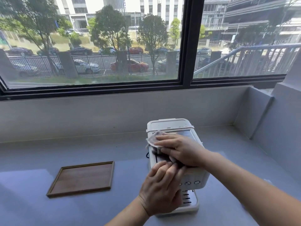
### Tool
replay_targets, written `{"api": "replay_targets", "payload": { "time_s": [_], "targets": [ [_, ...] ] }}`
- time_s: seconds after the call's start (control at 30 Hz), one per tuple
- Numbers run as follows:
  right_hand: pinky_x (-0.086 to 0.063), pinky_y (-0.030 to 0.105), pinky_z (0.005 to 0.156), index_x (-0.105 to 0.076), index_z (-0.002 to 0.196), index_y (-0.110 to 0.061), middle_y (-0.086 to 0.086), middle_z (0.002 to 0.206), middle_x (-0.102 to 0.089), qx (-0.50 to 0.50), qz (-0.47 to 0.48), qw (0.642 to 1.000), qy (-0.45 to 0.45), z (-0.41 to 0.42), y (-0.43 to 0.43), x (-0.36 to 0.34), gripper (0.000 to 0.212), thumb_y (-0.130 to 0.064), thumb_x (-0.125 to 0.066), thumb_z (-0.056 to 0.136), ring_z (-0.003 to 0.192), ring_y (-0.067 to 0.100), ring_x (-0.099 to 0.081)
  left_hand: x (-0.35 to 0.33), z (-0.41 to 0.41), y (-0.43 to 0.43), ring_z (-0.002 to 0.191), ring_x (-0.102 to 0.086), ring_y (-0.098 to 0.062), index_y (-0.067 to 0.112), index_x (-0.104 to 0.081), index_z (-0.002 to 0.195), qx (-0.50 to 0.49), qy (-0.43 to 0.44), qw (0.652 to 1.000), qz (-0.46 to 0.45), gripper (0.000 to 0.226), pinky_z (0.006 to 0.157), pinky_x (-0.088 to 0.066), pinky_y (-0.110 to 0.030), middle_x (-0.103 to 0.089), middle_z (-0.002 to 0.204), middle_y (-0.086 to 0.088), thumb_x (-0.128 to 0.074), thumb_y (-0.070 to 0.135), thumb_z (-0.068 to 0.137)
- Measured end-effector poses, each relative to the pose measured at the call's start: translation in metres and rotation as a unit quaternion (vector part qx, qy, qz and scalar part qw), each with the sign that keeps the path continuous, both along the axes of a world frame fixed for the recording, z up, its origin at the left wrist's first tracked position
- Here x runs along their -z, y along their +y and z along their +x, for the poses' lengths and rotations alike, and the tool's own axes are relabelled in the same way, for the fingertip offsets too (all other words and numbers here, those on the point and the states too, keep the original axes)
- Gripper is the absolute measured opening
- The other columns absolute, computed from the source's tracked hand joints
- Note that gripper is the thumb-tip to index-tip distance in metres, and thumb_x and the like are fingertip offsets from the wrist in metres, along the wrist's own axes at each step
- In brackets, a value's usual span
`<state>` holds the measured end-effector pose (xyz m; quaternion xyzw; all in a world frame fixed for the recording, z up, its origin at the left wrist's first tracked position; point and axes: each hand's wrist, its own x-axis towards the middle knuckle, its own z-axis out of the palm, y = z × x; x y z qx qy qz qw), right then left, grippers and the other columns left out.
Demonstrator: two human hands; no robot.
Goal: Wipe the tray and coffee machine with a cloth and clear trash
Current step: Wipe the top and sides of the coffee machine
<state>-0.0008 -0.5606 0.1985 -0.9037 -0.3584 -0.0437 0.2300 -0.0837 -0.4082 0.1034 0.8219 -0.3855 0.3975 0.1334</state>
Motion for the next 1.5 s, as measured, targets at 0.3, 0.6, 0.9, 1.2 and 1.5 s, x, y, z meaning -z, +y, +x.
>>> {"api": "replay_targets", "payload": {
  "time_s": [0.3,0.6,0.9,1.2,1.5],
  "targets": [
    [-0.032,0.023,0.112,-0.07,0.119,-0.026,-0.015,0.133,-0.061,-0.016,0.074,0.996,0.057,-0.005,-0.005,0.0,0.025,-0.026,-0.061,0.095,0.13,-0.003,-0.046,-0.005,-0.004,0.001,0.119,-0.055,-0.032,0.005,-0.052,0.137,-0.007,0.012,1.0,-0.002,0.06,0.104,-0.042,-0.045,-0.061,0.129,-0.016,-0.057,0.024,0.081],
    [-0.029,0.029,0.115,-0.07,0.12,-0.026,-0.009,0.141,-0.054,0.026,0.018,0.999,-0.009,0.002,-0.013,-0.004,0.026,-0.023,-0.059,0.096,0.138,0.004,-0.039,-0.007,-0.007,-0.002,0.114,-0.057,-0.032,0.005,-0.056,0.133,-0.008,0.01,1.0,-0.013,0.057,0.105,-0.041,-0.045,-0.063,0.123,-0.016,-0.058,0.021,0.078],
    [-0.028,0.027,0.115,-0.067,0.122,-0.032,-0.014,0.142,-0.052,0.046,0.013,0.999,-0.004,0.011,-0.022,-0.001,0.027,-0.033,-0.057,0.097,0.136,0.001,-0.039,-0.009,-0.01,-0.003,0.117,-0.054,-0.032,0.006,-0.055,0.134,-0.004,0.029,0.999,-0.02,0.058,0.106,-0.04,-0.044,-0.061,0.124,-0.015,-0.059,0.021,0.078],
    [-0.033,0.026,0.112,-0.071,0.115,-0.03,-0.016,0.133,-0.06,-0.021,0.049,0.998,0.041,0.007,-0.001,-0.001,0.024,-0.032,-0.056,0.096,0.131,-0.003,-0.044,-0.007,-0.011,-0.002,0.122,-0.052,-0.031,0.007,-0.053,0.136,-0.007,0.035,0.999,-0.02,0.059,0.108,-0.038,-0.045,-0.06,0.128,-0.014,-0.057,0.025,0.081],
    [-0.03,0.015,0.108,-0.066,0.119,-0.041,-0.023,0.137,-0.054,0.068,0.016,0.998,-0.006,-0.021,-0.039,0.005,0.03,-0.045,-0.051,0.094,0.132,-0.008,-0.04,-0.024,-0.014,0.0,0.109,-0.054,-0.027,0.011,-0.06,0.123,0.025,0.099,0.992,-0.076,0.039,0.098,-0.043,-0.04,-0.059,0.117,-0.006,-0.059,0.02,0.084]
  ]
}}
